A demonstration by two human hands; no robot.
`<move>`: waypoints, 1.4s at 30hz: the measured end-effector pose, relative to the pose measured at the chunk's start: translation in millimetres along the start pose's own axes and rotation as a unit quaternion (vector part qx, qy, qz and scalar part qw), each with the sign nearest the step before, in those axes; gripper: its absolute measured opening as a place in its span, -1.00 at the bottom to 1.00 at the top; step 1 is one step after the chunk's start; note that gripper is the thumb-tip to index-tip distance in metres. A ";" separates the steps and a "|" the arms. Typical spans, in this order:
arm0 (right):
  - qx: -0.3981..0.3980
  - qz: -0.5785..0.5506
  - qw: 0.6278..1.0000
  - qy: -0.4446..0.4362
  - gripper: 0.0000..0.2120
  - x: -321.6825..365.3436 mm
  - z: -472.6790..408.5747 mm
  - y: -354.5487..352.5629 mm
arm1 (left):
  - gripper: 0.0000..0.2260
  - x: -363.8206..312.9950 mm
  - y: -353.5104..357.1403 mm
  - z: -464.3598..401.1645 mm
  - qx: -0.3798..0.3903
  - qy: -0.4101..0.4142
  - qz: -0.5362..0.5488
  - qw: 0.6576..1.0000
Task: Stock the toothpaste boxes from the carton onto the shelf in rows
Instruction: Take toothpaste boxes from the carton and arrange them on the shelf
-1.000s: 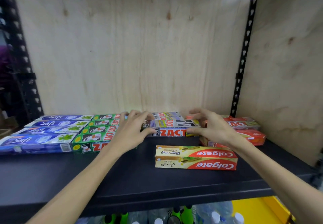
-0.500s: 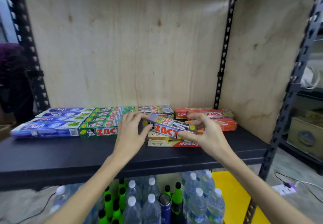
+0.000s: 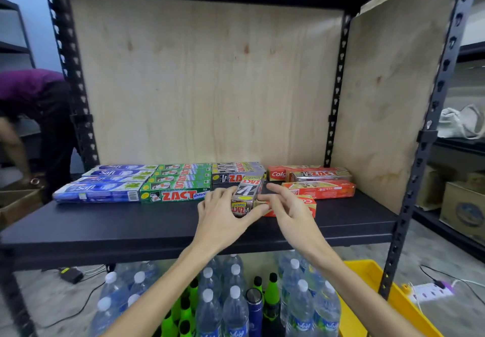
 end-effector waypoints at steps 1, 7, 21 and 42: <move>0.009 0.010 1.000 0.001 -0.66 -1.6 -2.2 0.1 | -0.09 4.2 -2.2 -3.4 0.003 -0.005 -0.001 1.000; -0.004 0.094 0.995 -0.026 -0.58 -8.1 -27.1 -11.1 | -0.46 14.8 -12.4 -15.5 0.026 0.001 0.055 0.998; 0.098 0.308 0.945 0.040 -0.19 -33.2 -131.1 -27.7 | -0.62 61.9 -26.3 -103.6 0.168 0.044 0.037 0.984; 0.092 0.422 0.902 0.018 -0.16 -89.1 -211.9 -5.8 | -0.39 98.9 42.0 -175.8 0.160 0.000 -0.076 0.984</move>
Point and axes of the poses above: each hand's wrist, its own z-axis away from the middle knuckle, its own y-axis out of the palm, x = y × z, the point moved 7 cm from there along -z, towards the middle knuckle, and after that the axes turned 7 degrees about -z, right-handed, at the moved point
